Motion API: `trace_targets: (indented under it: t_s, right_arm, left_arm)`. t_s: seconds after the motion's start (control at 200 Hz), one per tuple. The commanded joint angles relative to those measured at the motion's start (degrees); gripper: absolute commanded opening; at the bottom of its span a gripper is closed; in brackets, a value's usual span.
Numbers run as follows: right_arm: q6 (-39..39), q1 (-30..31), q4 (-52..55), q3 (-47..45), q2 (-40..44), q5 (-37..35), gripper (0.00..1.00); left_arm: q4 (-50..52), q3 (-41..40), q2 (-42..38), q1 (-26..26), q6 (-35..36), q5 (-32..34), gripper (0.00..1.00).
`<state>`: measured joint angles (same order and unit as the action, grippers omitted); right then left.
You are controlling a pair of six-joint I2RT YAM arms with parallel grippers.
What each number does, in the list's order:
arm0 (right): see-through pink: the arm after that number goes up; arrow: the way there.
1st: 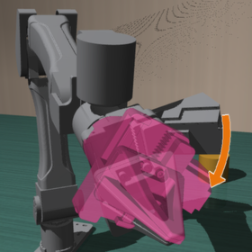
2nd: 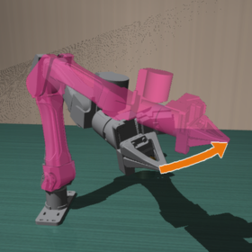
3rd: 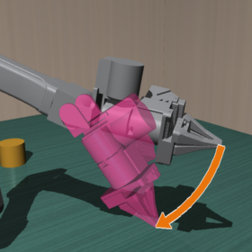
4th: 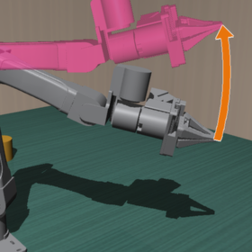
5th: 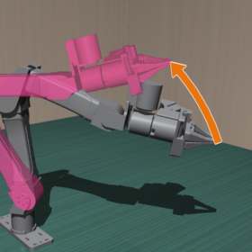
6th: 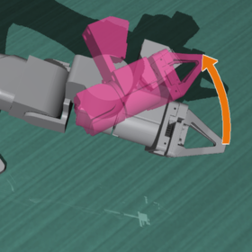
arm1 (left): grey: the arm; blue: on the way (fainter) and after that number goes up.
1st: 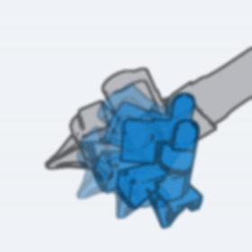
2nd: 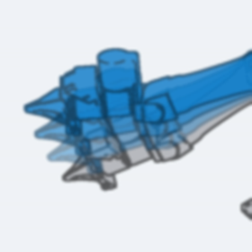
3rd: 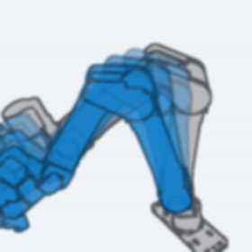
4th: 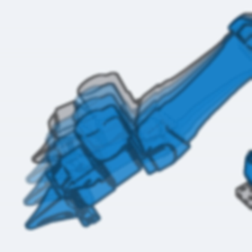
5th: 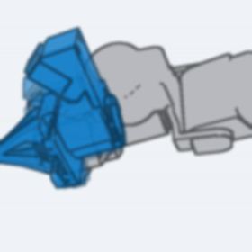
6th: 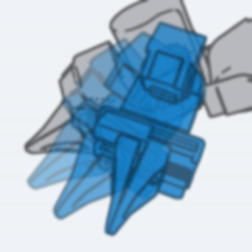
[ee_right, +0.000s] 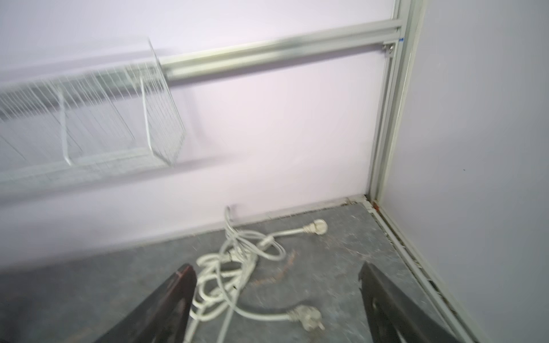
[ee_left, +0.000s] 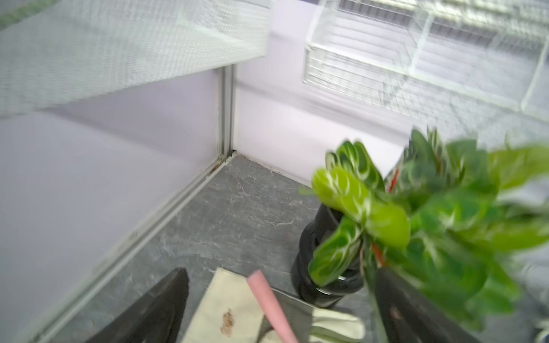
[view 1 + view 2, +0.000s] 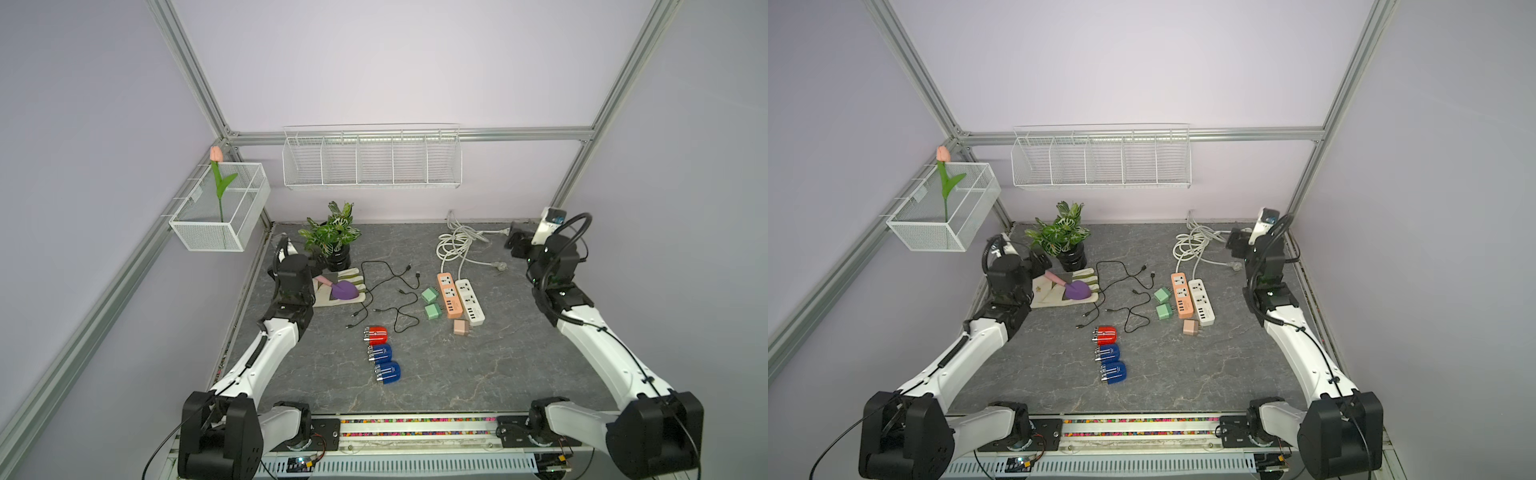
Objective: Charge the electric shaver
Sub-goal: Pick up the charging cable from the center of the board.
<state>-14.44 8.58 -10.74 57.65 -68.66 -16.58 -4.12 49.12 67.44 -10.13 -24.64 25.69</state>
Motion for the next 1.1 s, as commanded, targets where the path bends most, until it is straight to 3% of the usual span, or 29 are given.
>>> trace_targets:
  t_s: [0.0,0.065,0.095,0.225,0.33,0.445,0.685,0.935,1.095]
  right_arm:
    - [-12.5,-1.1,17.2,1.0,-4.1,10.5,0.89]
    - [-12.6,1.5,24.0,5.7,-6.6,10.0,0.96]
    - [-12.5,2.8,28.8,9.2,-8.4,8.7,1.0]
    - [-15.1,10.5,39.8,18.1,-16.7,10.1,0.81]
    - [-20.0,14.7,44.0,23.2,-24.0,15.2,0.63]
    - [-24.3,18.9,47.9,30.6,-32.7,16.9,0.62]
    - [-31.6,22.8,60.4,54.7,-53.4,16.4,0.59]
    - [-34.0,23.8,74.8,83.2,-74.3,12.8,0.51]
    - [-35.0,23.9,77.8,93.4,-82.3,11.4,0.5]
  left_arm:
    - [22.9,3.4,1.0,3.0,-25.1,-0.8,1.0]
    - [23.8,4.0,2.2,5.1,-27.4,-12.8,0.96]
    - [24.4,4.3,2.5,4.6,-27.8,-15.2,0.92]
    - [29.0,3.3,1.4,0.1,-32.2,-17.7,0.84]
    - [29.7,0.0,-0.1,-1.5,-34.9,-22.6,0.71]
    - [31.0,-2.7,-1.2,-1.9,-37.0,-26.8,0.62]
    - [33.4,-2.2,-1.0,-2.1,-38.8,-29.6,0.58]
    - [35.0,-0.5,-0.4,-2.3,-38.9,-30.9,0.55]
    - [36.9,0.6,-0.3,-2.3,-37.9,-30.8,0.55]
